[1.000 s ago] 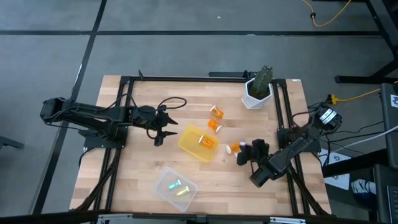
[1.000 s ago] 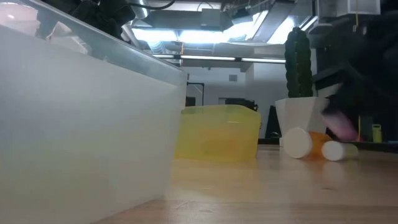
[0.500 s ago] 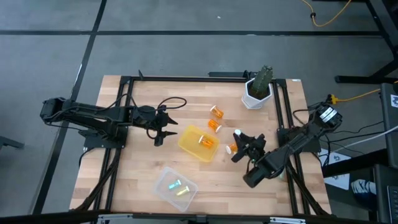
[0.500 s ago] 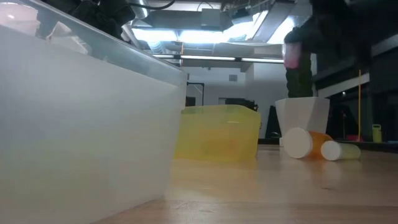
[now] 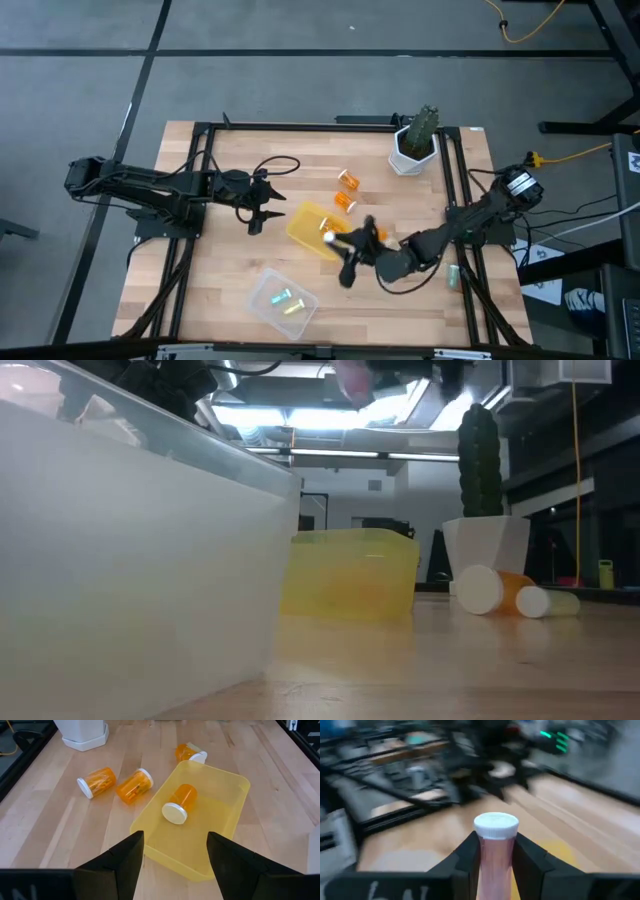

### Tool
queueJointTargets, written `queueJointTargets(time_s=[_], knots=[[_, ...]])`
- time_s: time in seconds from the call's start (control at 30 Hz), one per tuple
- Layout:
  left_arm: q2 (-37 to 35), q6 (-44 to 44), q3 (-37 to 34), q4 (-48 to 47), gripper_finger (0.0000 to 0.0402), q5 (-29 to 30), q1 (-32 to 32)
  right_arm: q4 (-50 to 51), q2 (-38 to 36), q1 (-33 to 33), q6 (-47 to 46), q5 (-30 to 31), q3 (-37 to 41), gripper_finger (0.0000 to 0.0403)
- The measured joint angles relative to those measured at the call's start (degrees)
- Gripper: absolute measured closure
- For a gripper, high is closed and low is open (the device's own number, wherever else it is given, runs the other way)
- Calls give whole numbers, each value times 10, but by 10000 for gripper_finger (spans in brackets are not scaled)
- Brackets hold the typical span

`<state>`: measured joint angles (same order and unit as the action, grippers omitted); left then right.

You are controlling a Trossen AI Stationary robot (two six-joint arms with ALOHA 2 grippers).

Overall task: Pick and place medicine bottles into bin by pill shape (circle, oval)
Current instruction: Put the purple bottled tablet into the transparent bin

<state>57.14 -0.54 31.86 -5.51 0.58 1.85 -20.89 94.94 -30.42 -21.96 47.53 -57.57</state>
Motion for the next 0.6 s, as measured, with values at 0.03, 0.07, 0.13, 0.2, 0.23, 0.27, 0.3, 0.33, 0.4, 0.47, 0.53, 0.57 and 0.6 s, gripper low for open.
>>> queueJointTargets(time_s=[0.03,0.07,0.13,0.2,0.23,0.27,0.3,0.33,0.4,0.47,0.53,0.57,0.6], knots=[[0,0,0,0,190,0,0,-41,9,3,38,-27,0,310],[0,0,0,0,190,0,0,-71,18,6,69,-51,0,310],[0,0,0,0,190,0,0,-116,36,12,113,-97,0,310],[0,0,0,0,190,0,0,-157,57,20,133,-159,0,307],[0,0,0,0,190,0,0,-175,68,23,135,-195,0,306],[0,0,0,0,190,0,0,-196,80,27,136,-230,0,305],[0,0,0,0,190,0,0,-218,91,32,136,-263,0,304],[0,0,0,0,190,0,0,-243,102,35,136,-290,0,304],[0,0,0,0,190,0,0,-290,125,40,135,-322,0,303],[0,0,0,0,190,0,0,-327,144,45,135,-332,0,302],[0,0,0,0,190,0,0,-351,158,50,133,-339,0,302],[0,0,0,0,190,0,0,-361,163,52,132,-342,0,302],[0,0,0,0,190,0,0,-363,167,52,132,-344,-2,302]])
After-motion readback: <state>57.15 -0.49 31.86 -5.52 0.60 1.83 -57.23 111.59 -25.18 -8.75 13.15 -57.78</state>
